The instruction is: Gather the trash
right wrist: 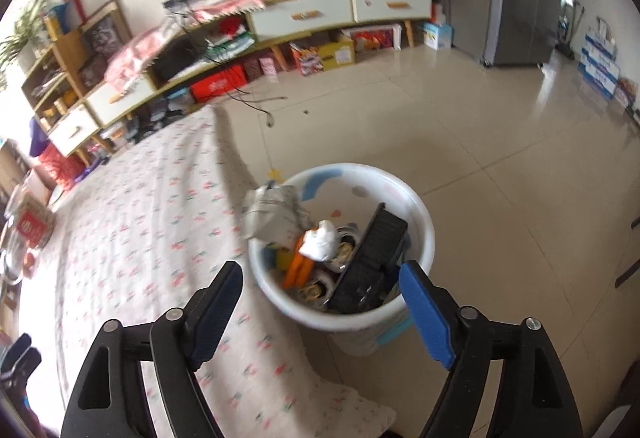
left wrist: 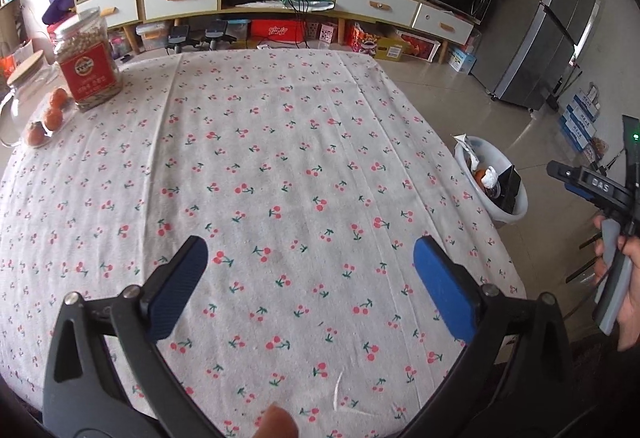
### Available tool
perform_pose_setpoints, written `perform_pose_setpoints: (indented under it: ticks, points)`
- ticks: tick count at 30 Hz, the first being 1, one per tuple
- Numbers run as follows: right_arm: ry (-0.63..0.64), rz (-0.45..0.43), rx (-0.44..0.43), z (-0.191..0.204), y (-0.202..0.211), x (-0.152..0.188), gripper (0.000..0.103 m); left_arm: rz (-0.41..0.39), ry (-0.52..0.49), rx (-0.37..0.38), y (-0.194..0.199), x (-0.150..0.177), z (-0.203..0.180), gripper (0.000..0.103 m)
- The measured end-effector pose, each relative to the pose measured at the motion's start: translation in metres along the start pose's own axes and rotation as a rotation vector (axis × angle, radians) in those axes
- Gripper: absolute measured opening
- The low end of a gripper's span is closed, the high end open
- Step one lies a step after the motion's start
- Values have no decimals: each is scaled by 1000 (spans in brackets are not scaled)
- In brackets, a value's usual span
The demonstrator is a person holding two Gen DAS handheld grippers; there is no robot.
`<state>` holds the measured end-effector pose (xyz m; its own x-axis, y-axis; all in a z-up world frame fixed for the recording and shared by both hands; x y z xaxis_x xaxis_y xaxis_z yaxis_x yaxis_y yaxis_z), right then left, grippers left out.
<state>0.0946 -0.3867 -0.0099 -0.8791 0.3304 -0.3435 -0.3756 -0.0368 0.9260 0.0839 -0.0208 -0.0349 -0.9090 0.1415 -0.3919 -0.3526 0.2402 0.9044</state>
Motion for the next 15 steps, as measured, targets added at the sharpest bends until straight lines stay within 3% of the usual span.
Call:
perform_pose_setpoints:
  ticks: [7, 15]
  points:
    - [62, -82, -33, 37, 48, 50, 86, -37, 27, -13, 22, 13, 4, 102]
    - [108, -210, 34, 72, 79, 95, 89, -94, 36, -78, 36, 30, 3, 102]
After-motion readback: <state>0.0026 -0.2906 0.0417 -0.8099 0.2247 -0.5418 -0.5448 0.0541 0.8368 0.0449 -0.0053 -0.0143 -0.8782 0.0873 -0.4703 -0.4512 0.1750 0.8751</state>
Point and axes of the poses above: each gripper's, at about its wrist camera, not at the fingertips, and y roughly against the way its jaws point, z to its left, x to its underside, the point moved 2 cm from there along -y, roughly the way its jaws point, and after that the axes turned 15 degrees about z, right-handed, at the moved point
